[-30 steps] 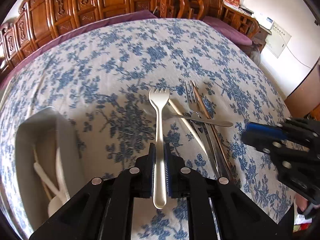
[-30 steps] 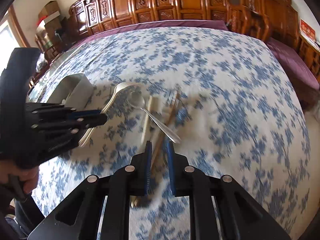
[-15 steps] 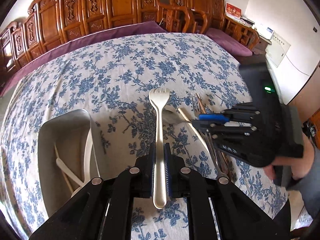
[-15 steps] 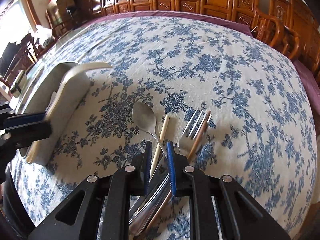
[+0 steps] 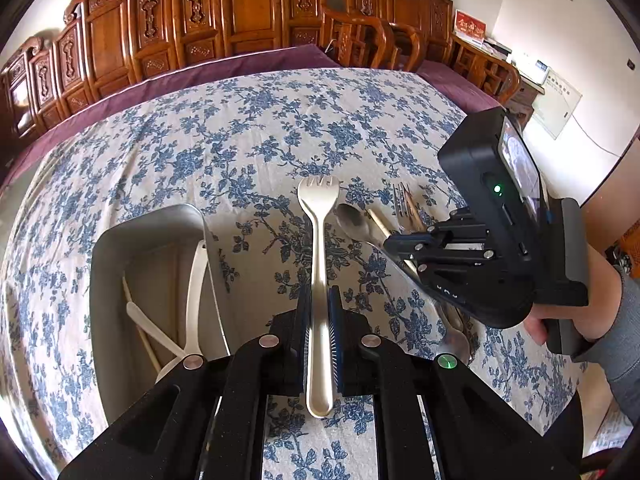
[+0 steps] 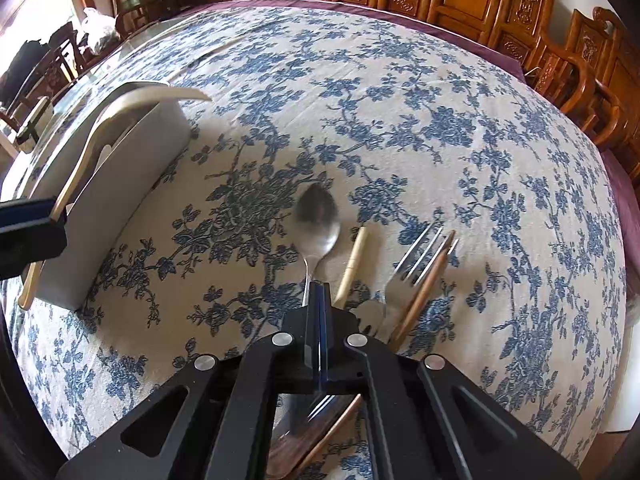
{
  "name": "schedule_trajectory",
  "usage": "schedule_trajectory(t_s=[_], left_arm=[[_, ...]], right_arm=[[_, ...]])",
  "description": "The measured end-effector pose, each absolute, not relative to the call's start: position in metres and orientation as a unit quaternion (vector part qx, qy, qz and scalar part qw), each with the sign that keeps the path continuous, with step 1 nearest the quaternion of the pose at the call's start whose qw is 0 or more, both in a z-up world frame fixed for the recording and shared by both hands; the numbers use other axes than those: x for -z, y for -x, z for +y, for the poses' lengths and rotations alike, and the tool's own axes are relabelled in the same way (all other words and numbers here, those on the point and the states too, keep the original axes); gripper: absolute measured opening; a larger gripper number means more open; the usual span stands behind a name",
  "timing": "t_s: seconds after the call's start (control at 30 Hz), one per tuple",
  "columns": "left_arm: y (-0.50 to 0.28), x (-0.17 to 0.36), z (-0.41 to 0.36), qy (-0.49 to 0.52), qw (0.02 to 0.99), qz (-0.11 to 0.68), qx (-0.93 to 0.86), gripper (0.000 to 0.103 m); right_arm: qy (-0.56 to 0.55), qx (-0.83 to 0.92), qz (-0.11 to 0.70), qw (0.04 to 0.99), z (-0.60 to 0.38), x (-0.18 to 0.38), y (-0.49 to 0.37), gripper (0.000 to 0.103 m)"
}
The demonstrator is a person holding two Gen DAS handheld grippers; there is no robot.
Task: Organize utensils
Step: 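Grasp a metal spoon with the right gripper while the left gripper lifts the fork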
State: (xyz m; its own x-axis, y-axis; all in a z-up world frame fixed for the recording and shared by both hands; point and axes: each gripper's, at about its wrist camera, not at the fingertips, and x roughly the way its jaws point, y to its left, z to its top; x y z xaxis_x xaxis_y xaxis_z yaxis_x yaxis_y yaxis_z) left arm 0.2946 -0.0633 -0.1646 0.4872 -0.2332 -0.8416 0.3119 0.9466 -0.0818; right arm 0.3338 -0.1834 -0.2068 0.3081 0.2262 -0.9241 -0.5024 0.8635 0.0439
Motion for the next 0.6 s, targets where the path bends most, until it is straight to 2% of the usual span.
schedule_trajectory(t_s=[0.2,0.27,0.33,0.6], left_arm=[[-0.293,0.16,-0.056,-0.038,0.864,0.478,0.154,0.008],[-0.292,0.159,-0.053,-0.037,0.865,0.477,0.154,0.008],[-0.292,0.158,-0.052,-0.036,0.865,0.476,0.154,0.008],[-0.29,0.157,-0.049,-0.035,0.866,0.473,0.155,0.008]], right_arm=[[0.108,-0.228,0.543,0.801,-0.179,0.204,-0.336,0.001],[0.103,-0.223,0.541,0.804,-0.179,0.202,-0.338,0.015],[0.095,-0.222,0.545,0.803,-0.178,0.203,-0.338,0.021],[0.111,-0.196,0.556,0.8,-0.169,0.211,-0.336,0.021]])
